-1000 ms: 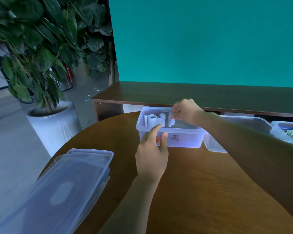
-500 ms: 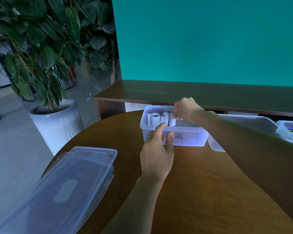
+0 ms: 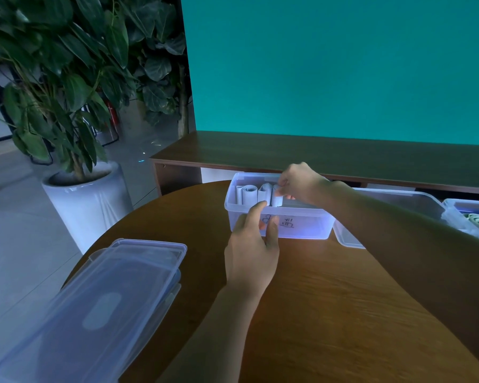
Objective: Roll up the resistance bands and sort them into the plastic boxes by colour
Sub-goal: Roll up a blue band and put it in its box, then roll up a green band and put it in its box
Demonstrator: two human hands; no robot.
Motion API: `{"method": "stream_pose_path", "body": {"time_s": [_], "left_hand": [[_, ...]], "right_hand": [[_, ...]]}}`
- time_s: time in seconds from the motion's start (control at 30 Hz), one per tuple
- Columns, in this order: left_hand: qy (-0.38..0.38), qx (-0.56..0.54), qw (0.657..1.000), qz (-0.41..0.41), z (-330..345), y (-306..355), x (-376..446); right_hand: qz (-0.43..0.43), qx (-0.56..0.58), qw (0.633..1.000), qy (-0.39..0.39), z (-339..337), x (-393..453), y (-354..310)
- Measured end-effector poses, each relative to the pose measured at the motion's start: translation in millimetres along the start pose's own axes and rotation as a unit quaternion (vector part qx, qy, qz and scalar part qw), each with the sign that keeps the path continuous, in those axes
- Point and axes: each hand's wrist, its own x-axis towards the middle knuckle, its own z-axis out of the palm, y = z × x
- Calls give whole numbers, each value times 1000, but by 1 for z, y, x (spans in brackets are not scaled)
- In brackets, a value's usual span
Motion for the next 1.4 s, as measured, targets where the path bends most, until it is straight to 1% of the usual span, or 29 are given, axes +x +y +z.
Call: {"method": "stream_pose_path", "body": {"time_s": [0.07,0.13,0.27,0.43,0.63,0.73,0.9,1.03,1.07,1.13,1.2,1.3,1.4], "left_hand": [[-1,-1,1000,2,0,0,0],[-2,-2,1000,4,-1,1,0],[-4,0,1000,2,-1,1,0],[-6,0,1000,-2,-1,1,0],[-13,2,1000,-4,0,0,0],[-5,5,1000,4,-1,1,0],[27,2,999,27,-4,5,-3],[46,-17,997,59,-5,18,-19],[38,-32,997,65,-4,25,-27],[-15,-73,996,48,-1,46,-47],[-109,-103,989,15,8,71,-69],[-219,-130,967,19,26,111,-105],[-276,-149,949,15,41,146,-135]], "right_hand": [[2,-35,999,-13,1,-2,-2],[1,-44,999,-19,2,-1,-2],[-14,-32,999,-7,1,-2,3],[-21,-59,998,8,3,-2,9],[-9,-19,1000,13,-2,-2,9],[-10,16,999,33,-10,-10,8],[-11,84,992,94,-41,-60,14],[-8,134,982,136,-60,-139,29],[-2,152,978,141,-60,-162,36],[18,182,971,153,-56,-209,52],[52,195,965,167,-46,-257,68],[91,217,950,206,-28,-331,88],[148,232,930,244,-11,-392,105]]}}
